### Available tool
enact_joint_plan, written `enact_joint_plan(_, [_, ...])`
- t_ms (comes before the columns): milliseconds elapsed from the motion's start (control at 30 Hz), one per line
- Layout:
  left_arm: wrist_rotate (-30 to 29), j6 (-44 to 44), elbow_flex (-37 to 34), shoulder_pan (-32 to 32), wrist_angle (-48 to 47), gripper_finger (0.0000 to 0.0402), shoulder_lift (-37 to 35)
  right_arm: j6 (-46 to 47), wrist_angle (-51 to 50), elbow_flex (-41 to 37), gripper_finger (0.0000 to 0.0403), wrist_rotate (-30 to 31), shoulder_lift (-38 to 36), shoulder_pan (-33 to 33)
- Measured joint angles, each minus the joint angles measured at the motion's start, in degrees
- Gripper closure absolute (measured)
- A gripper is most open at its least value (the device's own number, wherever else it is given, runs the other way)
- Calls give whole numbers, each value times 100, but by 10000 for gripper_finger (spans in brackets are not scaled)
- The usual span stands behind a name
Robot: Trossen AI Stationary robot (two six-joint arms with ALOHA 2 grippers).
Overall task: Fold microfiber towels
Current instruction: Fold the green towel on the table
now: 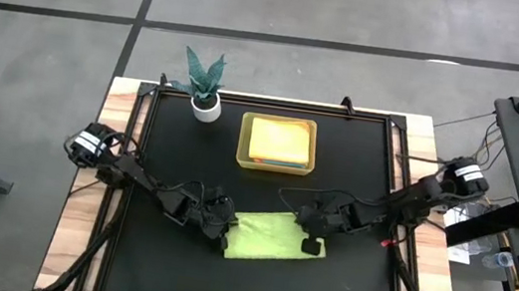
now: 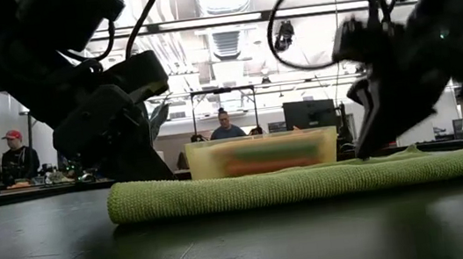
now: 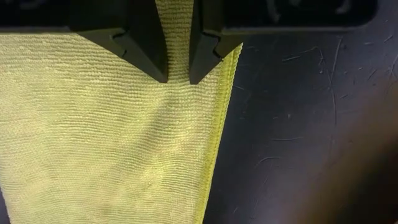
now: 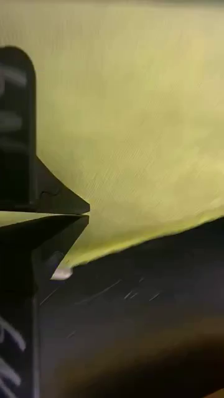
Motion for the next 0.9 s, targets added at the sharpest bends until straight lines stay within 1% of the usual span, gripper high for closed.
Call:
enact_joint_plan(133, [-1, 0, -6, 0, 2, 350, 0, 208, -355, -3, 394, 569, 274, -9])
enact_joint_plan(200, [-2, -2, -6, 0, 2, 350, 0, 331, -519, 8, 394, 756, 326, -14])
enact_joint_plan(333, [-84, -2, -15, 0, -3, 350, 0, 386, -618, 10, 394, 748, 282, -22])
enact_joint_plan(500, [-111, 9, -4, 0, -40, 350, -32, 359, -831, -10, 394, 517, -165, -26])
enact_joint_plan(700, [-108, 173, -5, 0, -61, 350, -286, 516, -1612, 161, 394, 327, -968, -38])
enact_joint_plan(800, [-106, 181, 13, 0, -63, 350, -446, 1067, -1863, 216, 394, -8, -1345, -38])
enact_joint_plan(900, [-108, 161, 57, -40, -108, 350, -642, 1903, -2128, 227, 385, -710, -1634, -76])
